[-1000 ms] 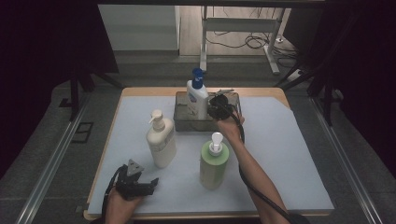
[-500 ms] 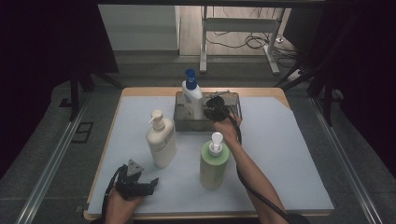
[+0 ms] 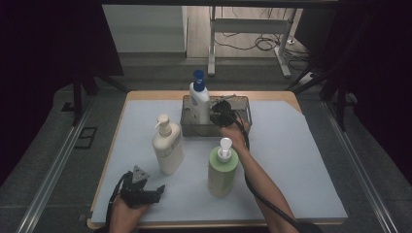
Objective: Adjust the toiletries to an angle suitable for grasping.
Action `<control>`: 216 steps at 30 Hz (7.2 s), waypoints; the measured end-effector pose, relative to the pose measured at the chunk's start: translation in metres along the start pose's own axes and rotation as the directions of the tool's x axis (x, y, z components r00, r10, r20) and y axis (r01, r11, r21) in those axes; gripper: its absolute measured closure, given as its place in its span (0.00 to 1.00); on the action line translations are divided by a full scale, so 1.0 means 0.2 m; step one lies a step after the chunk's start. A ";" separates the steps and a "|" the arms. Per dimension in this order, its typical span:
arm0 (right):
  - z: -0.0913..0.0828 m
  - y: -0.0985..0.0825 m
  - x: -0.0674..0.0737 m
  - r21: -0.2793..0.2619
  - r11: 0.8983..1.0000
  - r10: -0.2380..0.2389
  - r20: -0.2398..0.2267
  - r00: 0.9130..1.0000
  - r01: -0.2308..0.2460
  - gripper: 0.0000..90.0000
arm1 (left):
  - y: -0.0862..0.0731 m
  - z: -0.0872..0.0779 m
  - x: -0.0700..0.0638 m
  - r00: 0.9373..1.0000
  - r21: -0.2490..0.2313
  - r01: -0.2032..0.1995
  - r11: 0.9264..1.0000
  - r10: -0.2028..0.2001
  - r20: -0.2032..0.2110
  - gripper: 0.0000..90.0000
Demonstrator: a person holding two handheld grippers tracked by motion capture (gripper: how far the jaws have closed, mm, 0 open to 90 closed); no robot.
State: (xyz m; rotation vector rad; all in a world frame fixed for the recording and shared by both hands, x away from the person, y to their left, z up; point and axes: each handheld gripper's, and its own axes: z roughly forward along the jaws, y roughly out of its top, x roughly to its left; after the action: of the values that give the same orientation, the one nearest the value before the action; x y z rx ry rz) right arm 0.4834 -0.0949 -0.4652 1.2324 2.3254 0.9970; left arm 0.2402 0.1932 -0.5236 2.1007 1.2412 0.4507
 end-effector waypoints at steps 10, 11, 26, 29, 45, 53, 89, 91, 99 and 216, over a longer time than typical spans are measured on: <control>0.02 0.01 0.04 0.004 1.000 -0.018 -0.014 1.000 0.018 0.99 | 0.00 0.00 0.00 1.000 0.000 0.000 1.000 0.000 0.000 0.14; 0.03 0.01 0.05 0.003 1.000 -0.020 -0.016 1.000 0.020 0.99 | 0.00 0.00 0.00 1.000 0.000 0.000 1.000 0.000 0.000 0.14; 0.05 0.03 0.10 0.003 0.999 -0.039 -0.057 0.998 0.039 0.99 | 0.00 0.00 0.00 1.000 0.000 0.000 1.000 0.000 0.000 0.14; 0.05 0.04 0.11 -0.004 0.999 -0.035 -0.057 0.998 0.035 0.98 | 0.00 0.00 0.00 1.000 0.000 0.000 1.000 0.000 0.000 0.14; 0.08 0.08 0.16 0.000 0.999 -0.047 -0.074 0.996 0.047 1.00 | 0.00 0.00 0.00 1.000 0.000 0.000 1.000 0.000 0.001 0.14; 0.06 0.08 0.16 -0.011 0.999 -0.052 -0.113 0.992 0.051 1.00 | 0.00 0.00 0.00 1.000 0.001 0.000 1.000 0.000 0.001 0.14; -0.16 0.03 0.09 -0.067 0.991 -0.124 -0.152 0.981 0.115 0.50 | 0.00 0.00 0.00 1.000 0.000 -0.002 1.000 0.002 0.000 0.14; -0.18 0.03 0.09 -0.069 0.990 -0.132 -0.152 0.980 0.122 0.49 | 0.00 0.00 0.00 1.000 0.000 -0.001 1.000 0.001 0.000 0.14; -0.24 0.00 0.09 -0.077 0.988 -0.145 -0.167 0.975 0.134 0.45 | 0.00 0.00 0.00 1.000 0.000 -0.001 1.000 0.001 0.000 0.14; -0.94 -0.80 0.04 -0.106 0.974 -0.221 -0.295 0.929 0.198 0.00 | 0.00 0.00 0.00 1.000 -0.001 -0.002 1.000 0.002 -0.002 0.14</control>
State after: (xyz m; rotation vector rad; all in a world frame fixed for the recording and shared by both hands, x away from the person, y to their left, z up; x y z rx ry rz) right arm 0.2781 -0.2300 -0.4465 0.8248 2.5563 1.2593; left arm 0.2400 0.1931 -0.5239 2.1017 1.2400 0.4545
